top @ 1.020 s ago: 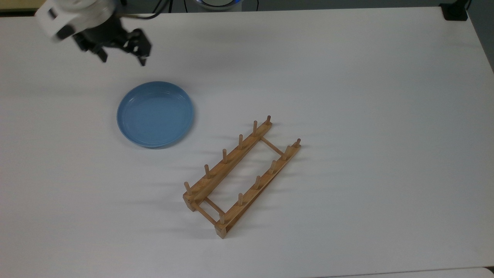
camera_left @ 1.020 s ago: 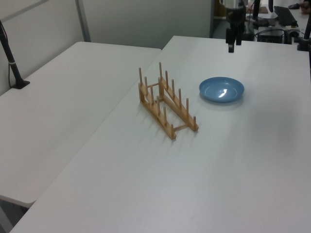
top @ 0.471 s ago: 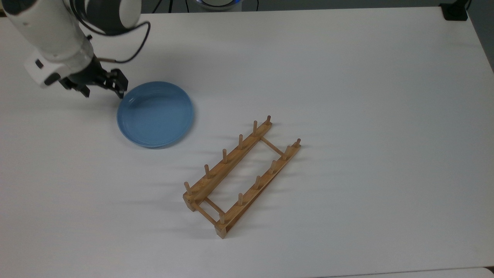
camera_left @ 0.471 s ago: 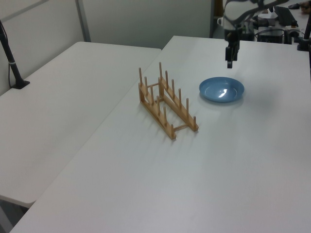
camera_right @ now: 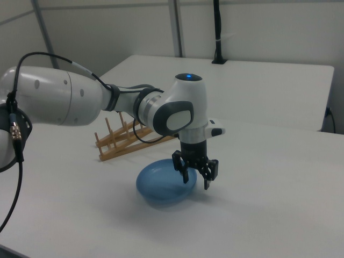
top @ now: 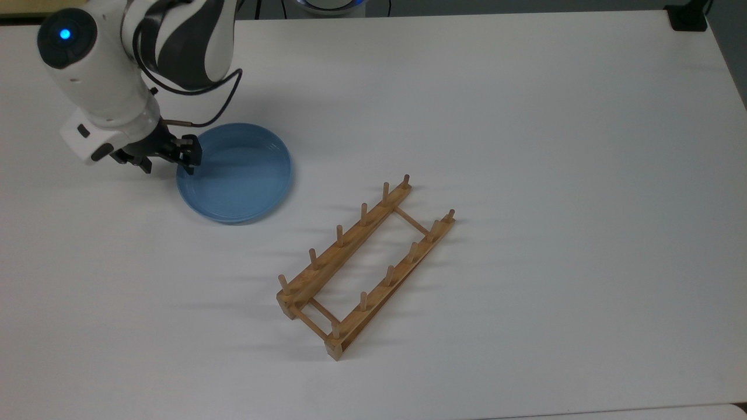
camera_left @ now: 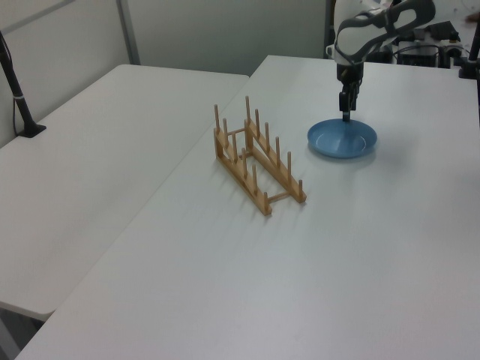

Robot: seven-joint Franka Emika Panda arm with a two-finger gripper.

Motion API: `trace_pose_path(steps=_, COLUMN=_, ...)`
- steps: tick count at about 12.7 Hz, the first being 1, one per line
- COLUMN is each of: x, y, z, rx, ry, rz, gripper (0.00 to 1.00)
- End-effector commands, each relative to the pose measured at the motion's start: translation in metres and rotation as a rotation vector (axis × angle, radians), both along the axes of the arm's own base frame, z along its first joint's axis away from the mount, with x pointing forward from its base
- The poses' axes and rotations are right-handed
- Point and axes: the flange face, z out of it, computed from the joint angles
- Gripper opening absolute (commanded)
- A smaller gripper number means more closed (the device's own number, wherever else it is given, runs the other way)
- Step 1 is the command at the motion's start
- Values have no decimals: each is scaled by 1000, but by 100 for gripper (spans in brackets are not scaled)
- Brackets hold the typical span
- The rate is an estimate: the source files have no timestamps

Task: Place plate in plate rack
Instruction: 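Close the gripper on the rim of the blue plate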

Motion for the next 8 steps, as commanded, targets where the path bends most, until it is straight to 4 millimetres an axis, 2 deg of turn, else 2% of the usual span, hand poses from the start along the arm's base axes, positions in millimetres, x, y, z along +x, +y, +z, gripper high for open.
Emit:
trace_pose_path(steps=1, x=6, y=6, z=2, rx=-2, ry=-30, rz=10, gripper=66)
trace_pose_path(steps=5, x=5, y=8, z=-2, rx=1, ry=-24, rz=8, gripper=48)
trace_pose_path(steps=8, x=6, y=13, z=-5, rx=0, ry=-19, rz=18, gripper=42)
